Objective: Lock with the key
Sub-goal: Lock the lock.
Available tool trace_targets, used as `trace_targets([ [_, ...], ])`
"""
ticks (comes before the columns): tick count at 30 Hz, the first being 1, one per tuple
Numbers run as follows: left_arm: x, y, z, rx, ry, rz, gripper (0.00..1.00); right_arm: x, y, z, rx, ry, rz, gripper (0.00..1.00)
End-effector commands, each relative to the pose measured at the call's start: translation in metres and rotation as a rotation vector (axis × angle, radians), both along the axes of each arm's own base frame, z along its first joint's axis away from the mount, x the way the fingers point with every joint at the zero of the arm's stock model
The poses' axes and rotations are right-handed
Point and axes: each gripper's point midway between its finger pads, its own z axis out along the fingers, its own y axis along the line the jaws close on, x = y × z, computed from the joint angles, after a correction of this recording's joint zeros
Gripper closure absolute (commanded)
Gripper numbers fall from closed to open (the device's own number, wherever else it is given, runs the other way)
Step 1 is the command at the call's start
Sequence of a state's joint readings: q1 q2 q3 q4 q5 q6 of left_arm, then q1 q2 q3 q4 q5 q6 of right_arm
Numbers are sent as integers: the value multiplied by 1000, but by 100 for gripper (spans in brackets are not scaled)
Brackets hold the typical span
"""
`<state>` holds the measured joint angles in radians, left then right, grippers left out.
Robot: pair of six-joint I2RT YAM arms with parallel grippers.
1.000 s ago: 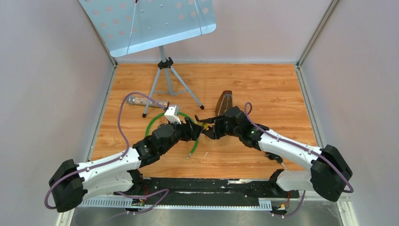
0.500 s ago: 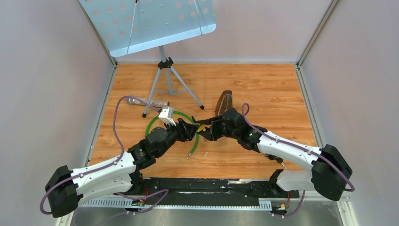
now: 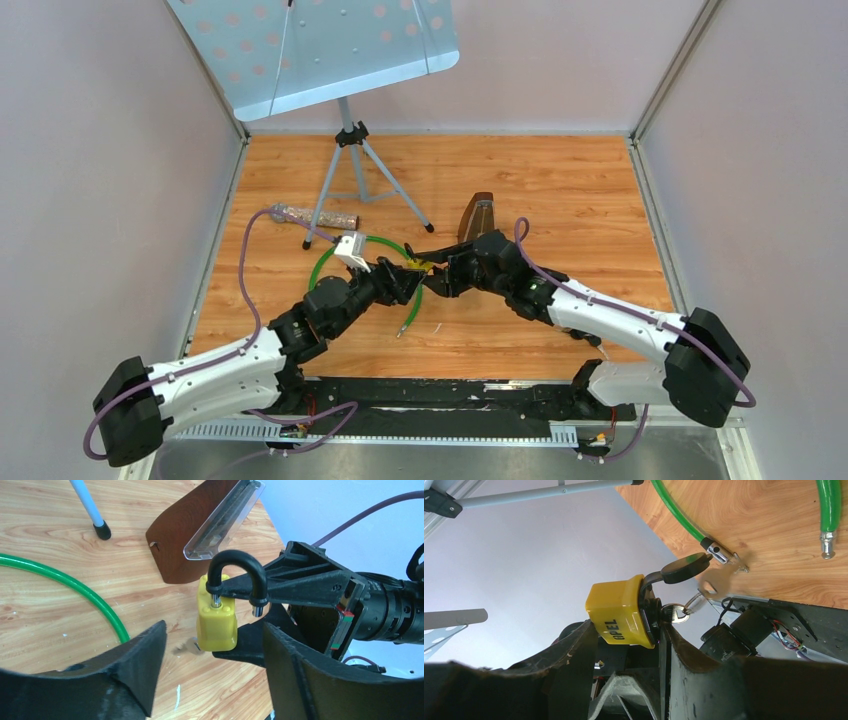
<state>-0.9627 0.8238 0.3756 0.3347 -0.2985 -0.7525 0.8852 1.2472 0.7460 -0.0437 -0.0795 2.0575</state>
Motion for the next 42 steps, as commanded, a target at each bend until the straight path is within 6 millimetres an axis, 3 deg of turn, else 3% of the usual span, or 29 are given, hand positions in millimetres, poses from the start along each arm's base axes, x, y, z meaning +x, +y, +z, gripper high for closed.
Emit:
trace_targets([
  [1,-1,3,18,-67,-66,4,20,3,9,66,195,-62,-11,73],
  [5,-1,3,23,-77,-92,3,35,1,8,70,203,-72,-8,73],
  [7,0,2,25,-79,-102,-1,38,1,6,74,209,-82,-9,73],
  [23,13,-19,33,-83,-96,-4,44,-5,18,74,212,-91,39,73],
  [26,12,-21,34,-70,-105,-20,56,-8,20,71,213,-82,50,73],
  [29,10,-22,32,-64,-106,-30,85,-8,20,68,210,-78,50,72],
  [30,10,-21,31,-61,-105,-29,90,-9,20,67,207,-77,49,71],
  [31,10,-20,31,-58,-106,-27,98,-9,19,66,199,-74,47,67],
  [33,10,-15,28,-39,-104,-11,100,-10,16,61,171,-72,45,49],
  [35,11,-8,26,-3,-109,8,100,-13,8,49,110,-67,42,25],
  [36,12,-5,25,14,-110,21,100,-18,-1,32,46,-41,38,17],
  [38,11,2,27,58,-122,30,100,-27,-17,12,-2,-21,26,10],
  [42,9,5,29,189,-161,-11,100,-36,-63,-9,-49,-95,-63,10],
])
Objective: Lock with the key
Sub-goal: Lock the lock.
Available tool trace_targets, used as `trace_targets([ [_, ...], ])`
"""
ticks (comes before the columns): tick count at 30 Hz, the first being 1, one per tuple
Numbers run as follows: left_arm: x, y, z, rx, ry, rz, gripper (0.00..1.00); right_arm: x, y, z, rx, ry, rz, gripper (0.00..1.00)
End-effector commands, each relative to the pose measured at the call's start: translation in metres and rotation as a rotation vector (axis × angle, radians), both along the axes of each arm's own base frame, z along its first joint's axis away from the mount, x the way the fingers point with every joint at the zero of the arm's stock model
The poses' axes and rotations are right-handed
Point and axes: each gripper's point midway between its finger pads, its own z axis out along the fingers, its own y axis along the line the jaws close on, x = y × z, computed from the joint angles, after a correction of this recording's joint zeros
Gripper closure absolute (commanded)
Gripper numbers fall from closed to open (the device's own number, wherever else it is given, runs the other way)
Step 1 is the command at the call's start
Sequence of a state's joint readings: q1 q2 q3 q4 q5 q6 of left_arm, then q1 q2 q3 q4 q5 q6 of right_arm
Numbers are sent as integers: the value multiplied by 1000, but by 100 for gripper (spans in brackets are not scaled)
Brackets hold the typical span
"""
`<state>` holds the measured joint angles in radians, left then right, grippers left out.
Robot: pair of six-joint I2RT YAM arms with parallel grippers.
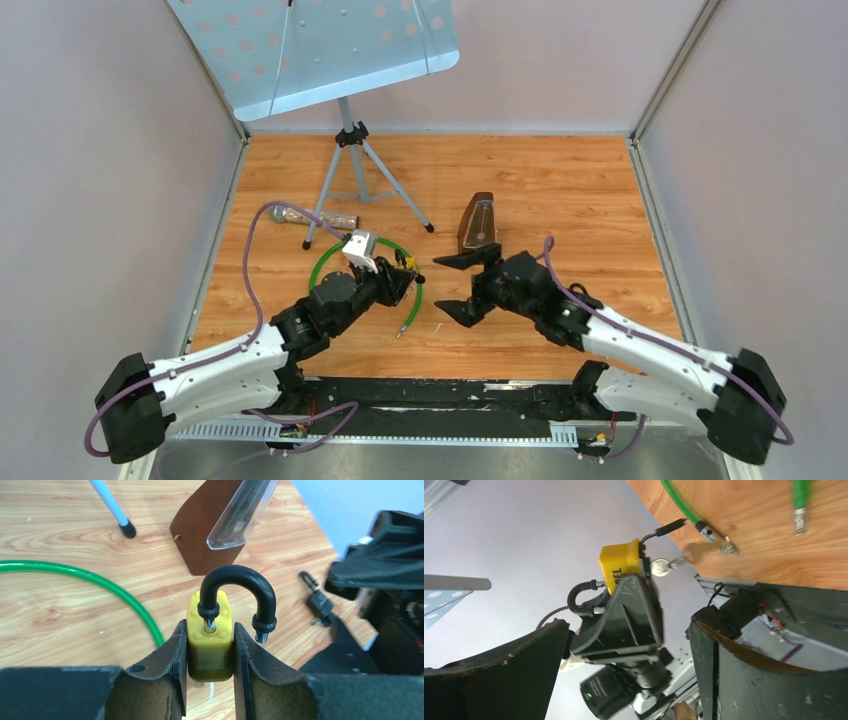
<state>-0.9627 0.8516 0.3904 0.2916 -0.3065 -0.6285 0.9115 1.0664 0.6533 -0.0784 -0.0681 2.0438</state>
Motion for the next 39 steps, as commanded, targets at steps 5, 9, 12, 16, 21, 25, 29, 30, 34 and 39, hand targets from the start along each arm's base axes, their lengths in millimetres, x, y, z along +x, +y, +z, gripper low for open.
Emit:
trace_targets([
  [5,-6,-6,39,258,-164,-165,100,2,-89,10,-336,-503,-96,21],
  [9,-21,-14,53,344,-202,-312,100,-4,-106,66,-549,-818,34,22],
  [12,-27,-22,74,336,-254,-374,100,-13,-100,99,-598,-979,158,22],
  [16,-28,-34,89,333,-289,-426,100,-19,-78,127,-609,-1134,311,29],
  [21,-22,-44,88,367,-270,-445,100,0,-59,132,-697,-1162,346,35],
  [25,-13,-48,87,391,-240,-419,100,13,-45,127,-767,-1158,364,39],
  [29,-11,-50,91,381,-233,-410,100,17,-35,117,-790,-1160,411,44],
  [30,-11,-50,92,378,-233,-409,100,18,-33,115,-794,-1157,417,45],
  [34,-12,-49,94,366,-237,-405,100,22,-32,104,-810,-1132,410,55],
  [39,-13,-47,97,353,-242,-401,100,17,-23,106,-749,-1166,423,62],
])
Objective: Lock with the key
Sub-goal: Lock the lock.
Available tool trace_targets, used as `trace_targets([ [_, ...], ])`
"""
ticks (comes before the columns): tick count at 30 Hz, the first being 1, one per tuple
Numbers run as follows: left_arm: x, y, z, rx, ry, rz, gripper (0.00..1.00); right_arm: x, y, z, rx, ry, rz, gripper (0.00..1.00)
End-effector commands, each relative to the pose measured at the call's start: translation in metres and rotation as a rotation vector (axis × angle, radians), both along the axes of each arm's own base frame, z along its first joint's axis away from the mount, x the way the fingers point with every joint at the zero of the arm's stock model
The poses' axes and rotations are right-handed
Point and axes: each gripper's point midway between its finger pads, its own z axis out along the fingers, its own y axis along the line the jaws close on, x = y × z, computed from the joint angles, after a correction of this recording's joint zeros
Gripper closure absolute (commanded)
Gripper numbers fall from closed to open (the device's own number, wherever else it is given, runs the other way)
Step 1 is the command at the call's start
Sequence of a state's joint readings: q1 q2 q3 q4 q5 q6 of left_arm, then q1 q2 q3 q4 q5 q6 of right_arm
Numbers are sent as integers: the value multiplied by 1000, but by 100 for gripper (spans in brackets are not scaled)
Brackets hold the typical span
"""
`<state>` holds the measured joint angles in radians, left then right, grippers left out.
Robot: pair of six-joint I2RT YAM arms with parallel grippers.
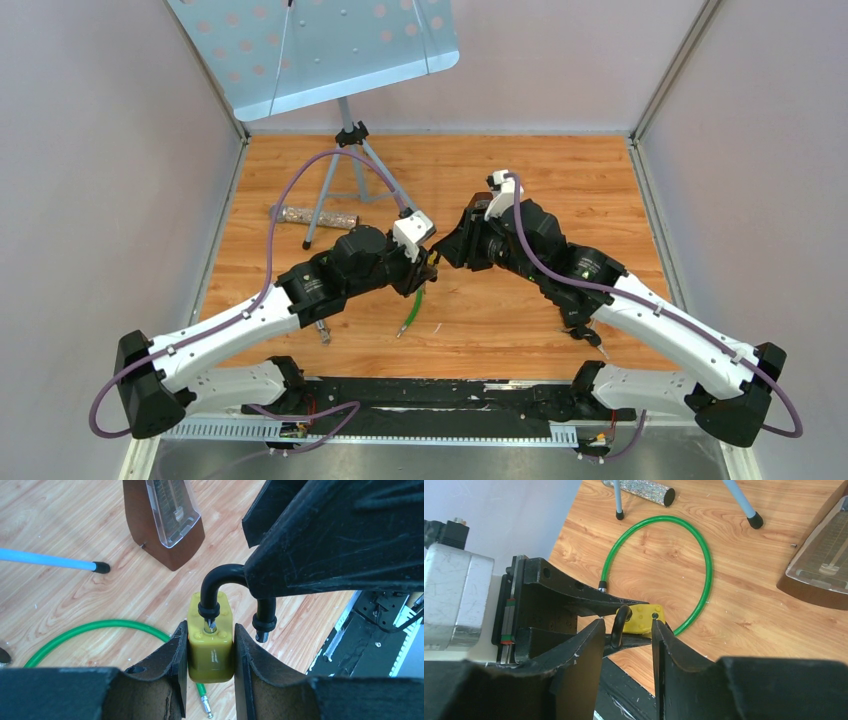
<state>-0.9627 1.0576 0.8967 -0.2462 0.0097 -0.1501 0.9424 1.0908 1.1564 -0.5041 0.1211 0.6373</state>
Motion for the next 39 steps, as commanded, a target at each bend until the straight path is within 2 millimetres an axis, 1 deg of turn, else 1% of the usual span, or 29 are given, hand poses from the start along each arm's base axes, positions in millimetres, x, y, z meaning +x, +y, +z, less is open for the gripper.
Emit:
trace_targets([
  [1,4,-7,51,-129,-88,3,100,-2,10,23,72,-59,43,62],
  [4,6,-5,53,-133,-91,26,100,-4,18,22,84,-38,71,62],
  [7,8,-1,57,-139,-99,47,100,-3,23,15,85,-7,73,63],
  [8,8,0,57,-140,-98,49,100,-3,24,13,84,-1,71,65],
  [10,7,2,59,-146,-98,52,100,-3,26,11,85,3,77,75],
  [11,7,3,60,-149,-99,54,100,-3,26,12,89,2,80,77],
  [17,1,3,63,-173,-88,40,100,-2,32,10,82,-2,98,80],
  [18,0,3,63,-172,-85,37,100,-5,35,11,87,2,125,83],
  [19,0,4,63,-173,-85,37,100,-6,37,12,88,1,136,93],
  [20,0,4,64,-173,-84,37,99,-6,38,14,91,-2,140,99],
  [22,-1,5,64,-175,-80,40,82,-7,37,20,99,-14,142,100],
  [23,-3,6,66,-181,-78,39,66,-7,36,25,109,-26,140,100],
  [24,-5,7,69,-191,-79,33,57,-7,34,31,119,-37,136,100],
  [25,-6,7,70,-203,-77,33,38,-7,32,38,133,-53,133,100],
  [26,-7,8,74,-220,-81,32,31,-9,30,46,150,-74,135,100],
  [27,-8,8,75,-239,-79,35,21,-10,28,55,170,-97,138,100],
  [29,-14,9,81,-278,-78,17,14,-13,23,74,210,-145,142,100],
  [33,-26,10,100,-371,-87,-20,9,-23,10,110,299,-228,146,100],
  [35,-30,11,113,-428,-104,-35,9,-28,3,127,347,-260,146,100],
  [36,-33,13,116,-450,-108,-40,9,-30,0,134,370,-271,142,100],
  [37,-33,13,129,-500,-138,-45,9,-32,-4,141,395,-280,135,100],
  [38,-34,14,131,-525,-146,-43,11,-34,-7,149,423,-283,128,100],
  [39,-34,14,145,-579,-179,-46,14,-37,-10,155,448,-282,126,100],
])
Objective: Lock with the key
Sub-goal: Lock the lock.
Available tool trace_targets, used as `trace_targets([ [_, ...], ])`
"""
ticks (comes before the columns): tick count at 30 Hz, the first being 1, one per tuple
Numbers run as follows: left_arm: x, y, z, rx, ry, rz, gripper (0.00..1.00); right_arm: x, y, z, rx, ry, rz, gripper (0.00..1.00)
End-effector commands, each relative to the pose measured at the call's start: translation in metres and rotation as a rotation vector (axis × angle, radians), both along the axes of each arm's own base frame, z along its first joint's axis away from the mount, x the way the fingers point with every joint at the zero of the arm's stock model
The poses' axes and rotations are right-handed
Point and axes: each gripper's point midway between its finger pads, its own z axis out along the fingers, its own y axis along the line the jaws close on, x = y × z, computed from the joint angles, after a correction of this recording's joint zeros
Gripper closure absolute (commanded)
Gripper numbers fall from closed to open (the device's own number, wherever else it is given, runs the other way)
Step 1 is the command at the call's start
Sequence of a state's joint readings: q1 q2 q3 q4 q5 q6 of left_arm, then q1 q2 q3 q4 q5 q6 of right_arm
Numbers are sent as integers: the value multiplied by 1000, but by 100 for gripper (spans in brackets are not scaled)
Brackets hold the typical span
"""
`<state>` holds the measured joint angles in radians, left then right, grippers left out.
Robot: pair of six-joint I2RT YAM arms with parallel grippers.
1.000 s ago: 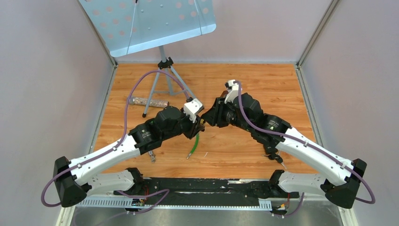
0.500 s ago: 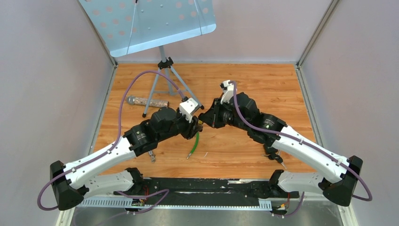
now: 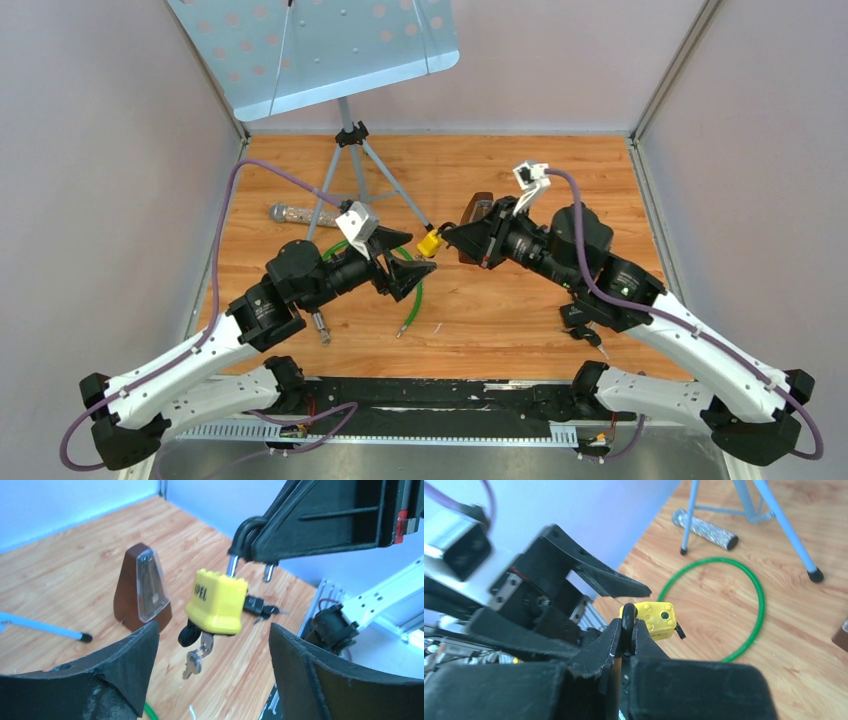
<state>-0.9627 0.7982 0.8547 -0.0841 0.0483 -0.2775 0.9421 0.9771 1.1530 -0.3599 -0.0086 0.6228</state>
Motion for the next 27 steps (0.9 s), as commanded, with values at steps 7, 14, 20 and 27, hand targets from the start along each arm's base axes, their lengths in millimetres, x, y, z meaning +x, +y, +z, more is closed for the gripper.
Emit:
trace_targets([
  [7,-4,-10,78,-330,-270,-48,29,-8,-29,116,373,-82,-85,100],
  [14,-1,-10,89,-384,-455,-29,23,-6,-30,127,418,-49,-101,100],
  [20,7,-5,97,-391,-488,28,22,-7,-29,131,440,-33,-94,100],
  [27,5,-5,103,-407,-511,23,26,-11,-31,134,468,-12,-86,100],
])
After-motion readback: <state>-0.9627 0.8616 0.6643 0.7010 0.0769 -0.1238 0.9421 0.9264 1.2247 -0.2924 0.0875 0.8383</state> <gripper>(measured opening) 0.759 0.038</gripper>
